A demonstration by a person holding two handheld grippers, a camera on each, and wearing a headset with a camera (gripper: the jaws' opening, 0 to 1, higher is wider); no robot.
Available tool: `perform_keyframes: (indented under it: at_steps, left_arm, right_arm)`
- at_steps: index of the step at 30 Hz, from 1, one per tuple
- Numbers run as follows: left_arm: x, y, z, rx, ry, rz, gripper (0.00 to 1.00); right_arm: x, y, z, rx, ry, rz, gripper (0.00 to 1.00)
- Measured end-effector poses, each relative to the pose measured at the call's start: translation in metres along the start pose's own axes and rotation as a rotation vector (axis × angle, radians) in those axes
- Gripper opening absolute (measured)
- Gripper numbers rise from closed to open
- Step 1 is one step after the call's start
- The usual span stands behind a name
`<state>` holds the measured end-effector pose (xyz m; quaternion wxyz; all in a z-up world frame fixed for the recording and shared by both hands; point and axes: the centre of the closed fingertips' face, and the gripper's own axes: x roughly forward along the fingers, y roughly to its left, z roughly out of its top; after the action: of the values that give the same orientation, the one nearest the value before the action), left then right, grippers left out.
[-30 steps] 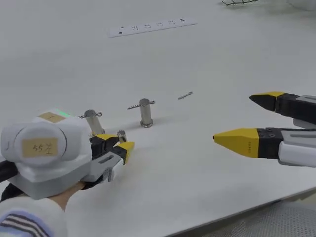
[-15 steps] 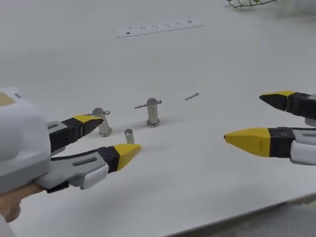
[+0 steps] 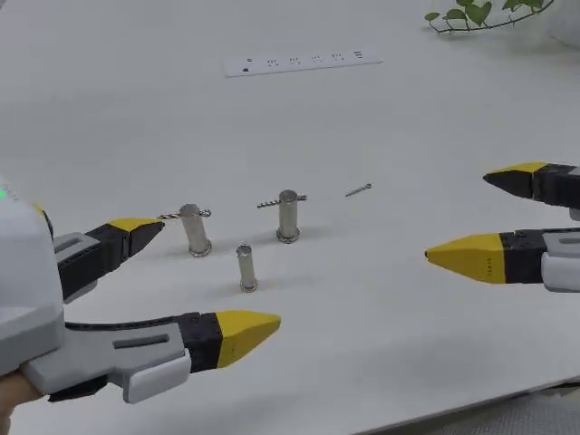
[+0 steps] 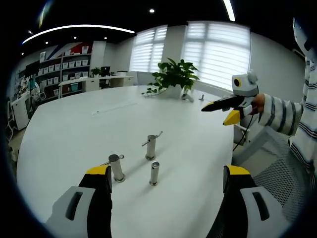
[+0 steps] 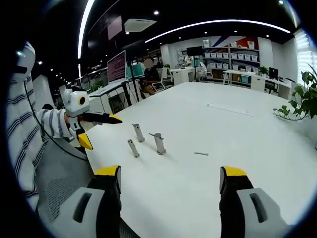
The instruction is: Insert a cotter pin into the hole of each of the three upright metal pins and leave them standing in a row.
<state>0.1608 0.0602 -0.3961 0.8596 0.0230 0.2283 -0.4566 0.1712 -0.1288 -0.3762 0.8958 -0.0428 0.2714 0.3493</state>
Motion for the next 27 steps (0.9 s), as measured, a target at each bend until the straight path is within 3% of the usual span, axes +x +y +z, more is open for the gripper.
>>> perform_keyframes:
  at_steps: [4,8,11,21,24,27]
  left_arm:
    - [-0.001,0.004,-0.005,0.000,0.010,0.015,0.99]
    - [-0.003,0.002,-0.001,-0.015,-0.037,-0.001,0.99]
    - [-0.004,0.002,-0.001,-0.018,-0.041,0.002,0.99]
    - [-0.008,0.000,-0.010,-0.054,-0.042,0.008,0.99]
    - [-0.010,0.001,-0.014,-0.057,-0.029,0.016,0.99]
    - [-0.012,0.001,-0.013,-0.063,-0.043,0.022,0.99]
  right_arm:
    - [0.005,-0.010,-0.001,-0.015,0.062,-0.001,0.75]
    - [0.010,-0.019,0.002,-0.096,0.111,0.016,0.74]
    - [0.015,-0.025,0.006,-0.153,0.138,0.028,0.73]
    - [0.045,-0.039,0.007,-0.300,0.291,0.115,0.64]
    - [0.051,-0.041,0.004,-0.329,0.338,0.136,0.59]
    - [0.060,-0.045,0.001,-0.381,0.391,0.166,0.53]
